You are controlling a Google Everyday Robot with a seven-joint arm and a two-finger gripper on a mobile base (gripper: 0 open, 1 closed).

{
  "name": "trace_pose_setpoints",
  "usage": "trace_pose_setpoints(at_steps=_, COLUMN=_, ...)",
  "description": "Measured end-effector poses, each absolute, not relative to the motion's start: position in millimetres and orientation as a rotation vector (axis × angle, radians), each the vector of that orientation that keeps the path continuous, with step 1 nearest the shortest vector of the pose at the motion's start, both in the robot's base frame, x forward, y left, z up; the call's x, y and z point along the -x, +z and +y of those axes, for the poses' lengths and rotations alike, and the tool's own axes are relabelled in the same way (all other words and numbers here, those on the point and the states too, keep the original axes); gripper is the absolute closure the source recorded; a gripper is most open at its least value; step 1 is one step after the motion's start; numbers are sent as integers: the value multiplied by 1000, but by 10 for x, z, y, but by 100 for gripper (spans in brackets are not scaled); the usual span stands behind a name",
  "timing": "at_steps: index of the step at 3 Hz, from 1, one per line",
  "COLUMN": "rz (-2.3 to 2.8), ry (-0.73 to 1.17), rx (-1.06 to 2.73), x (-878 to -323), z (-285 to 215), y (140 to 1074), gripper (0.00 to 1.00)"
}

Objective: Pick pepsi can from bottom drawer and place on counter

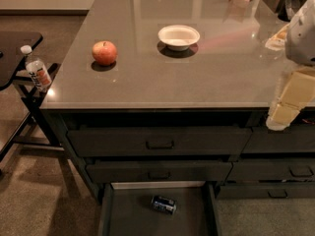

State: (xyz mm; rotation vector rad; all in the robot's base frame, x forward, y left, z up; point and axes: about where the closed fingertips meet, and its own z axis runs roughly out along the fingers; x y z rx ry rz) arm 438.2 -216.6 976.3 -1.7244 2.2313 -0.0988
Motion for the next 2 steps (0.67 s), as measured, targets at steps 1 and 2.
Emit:
trace_pose_setpoints(at_steps=1, rz=2223, ry=-99, rx=1725, x=-4382, z=-2157, y=9777, gripper=0)
trace_pose_setpoints(at_steps=2, rz=2152, ry=7, rx=1751, x=-4392, z=-2103, y=9769, gripper=0)
